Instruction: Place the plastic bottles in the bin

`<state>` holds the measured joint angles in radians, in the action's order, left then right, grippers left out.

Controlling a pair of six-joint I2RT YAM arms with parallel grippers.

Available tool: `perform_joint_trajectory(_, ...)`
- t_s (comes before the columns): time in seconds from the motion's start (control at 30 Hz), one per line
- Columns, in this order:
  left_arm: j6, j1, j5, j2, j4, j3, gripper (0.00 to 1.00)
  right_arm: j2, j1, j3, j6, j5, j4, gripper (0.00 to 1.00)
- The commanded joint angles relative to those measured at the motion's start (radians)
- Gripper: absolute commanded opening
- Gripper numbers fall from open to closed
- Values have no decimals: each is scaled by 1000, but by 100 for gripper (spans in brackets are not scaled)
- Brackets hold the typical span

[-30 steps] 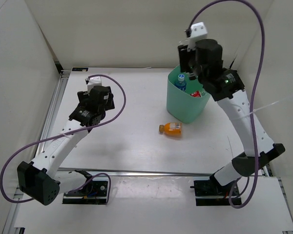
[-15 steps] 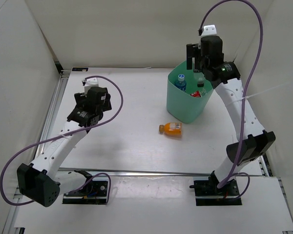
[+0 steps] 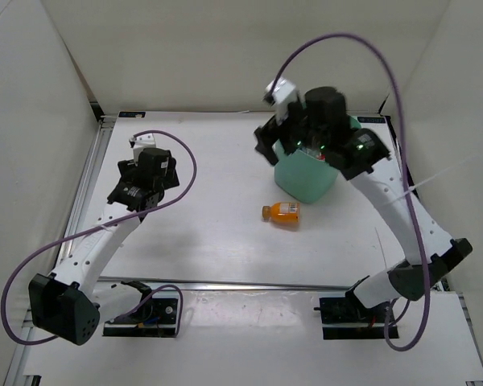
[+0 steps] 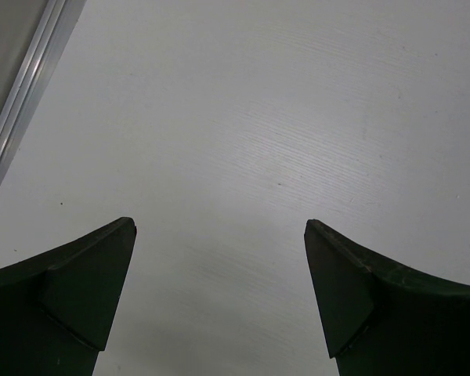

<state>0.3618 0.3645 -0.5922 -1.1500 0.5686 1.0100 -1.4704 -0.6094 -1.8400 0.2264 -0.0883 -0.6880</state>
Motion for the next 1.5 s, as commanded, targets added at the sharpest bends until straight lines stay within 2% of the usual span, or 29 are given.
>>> perform_joint_trajectory(0.0,20,-7,51,24,5,-5,100,-24,-111,129,145,-13,-80,100)
perform_joint_trajectory(0.1,20,-7,63,24,5,-5,100,-45,-177,272,172,22,-71,100)
perform_joint_trajectory(0.23,31,-7,72,24,14,-25,100,-96,-178,409,208,209,-61,100)
perform_joint_trajectory(0.3,31,-7,72,24,14,-36,100,-96,-167,488,231,295,8,100)
perform_joint_trajectory(0.57,40,-16,72,42,34,-76,100,-172,-155,512,159,265,77,100)
perform_joint_trajectory(0.73,49,-16,86,61,34,-110,100,-197,-135,524,136,344,100,100)
perform_joint_trajectory(1.23,49,-16,68,88,34,-151,100,-254,-101,556,38,187,55,100)
perform_joint_trajectory(1.47,58,-16,34,98,34,-180,100,-254,-101,645,24,176,54,100)
